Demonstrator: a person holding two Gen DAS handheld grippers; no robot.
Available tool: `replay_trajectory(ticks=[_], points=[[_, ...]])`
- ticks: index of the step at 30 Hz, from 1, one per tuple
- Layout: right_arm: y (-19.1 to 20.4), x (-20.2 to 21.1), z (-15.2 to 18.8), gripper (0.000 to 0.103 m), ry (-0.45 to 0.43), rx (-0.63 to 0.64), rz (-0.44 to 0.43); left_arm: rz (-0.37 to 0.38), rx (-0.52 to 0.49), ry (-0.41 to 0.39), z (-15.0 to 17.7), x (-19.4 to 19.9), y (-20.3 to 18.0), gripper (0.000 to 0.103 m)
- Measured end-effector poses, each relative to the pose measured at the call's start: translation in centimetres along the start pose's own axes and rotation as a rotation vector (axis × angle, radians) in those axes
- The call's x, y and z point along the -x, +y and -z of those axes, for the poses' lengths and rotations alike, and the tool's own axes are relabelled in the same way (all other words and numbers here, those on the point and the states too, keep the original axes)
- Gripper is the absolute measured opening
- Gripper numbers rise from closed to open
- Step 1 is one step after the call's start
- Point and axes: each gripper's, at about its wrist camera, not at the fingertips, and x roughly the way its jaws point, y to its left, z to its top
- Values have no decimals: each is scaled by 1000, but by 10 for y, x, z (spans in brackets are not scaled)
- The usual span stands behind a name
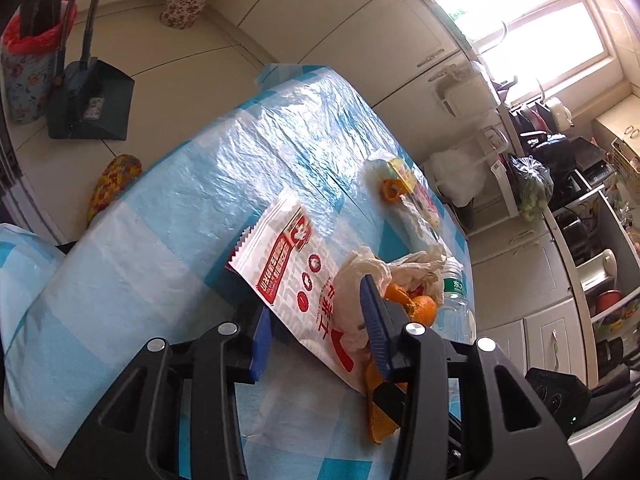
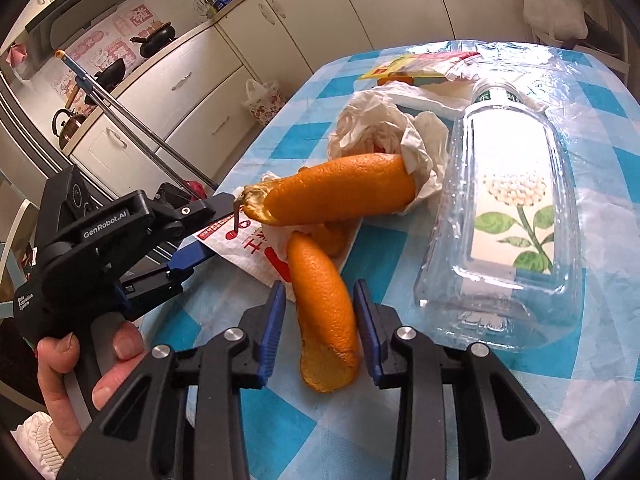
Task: Collect trash
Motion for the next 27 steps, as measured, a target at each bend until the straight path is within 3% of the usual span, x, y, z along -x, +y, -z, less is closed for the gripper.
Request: replay_trajectory(ticks=[2,5,12,21,27], points=[[-3,0,-1,25,3,-16,-10,11,-5,21,2,-6,-2,13],[-4,0,-1,24,6,-22,-18,12,-6,8,3,-3,2,1],[-1,4,0,14,-5,-35,-43,70,-57,-49,-11,34,-12,1],[-8,27,5,12,-75,-92,-107,144,-125,-120,-22,101,-44,1],[0,51,11,12,-134,-84,-135,193,-165,-138,-10,143,-69,1]])
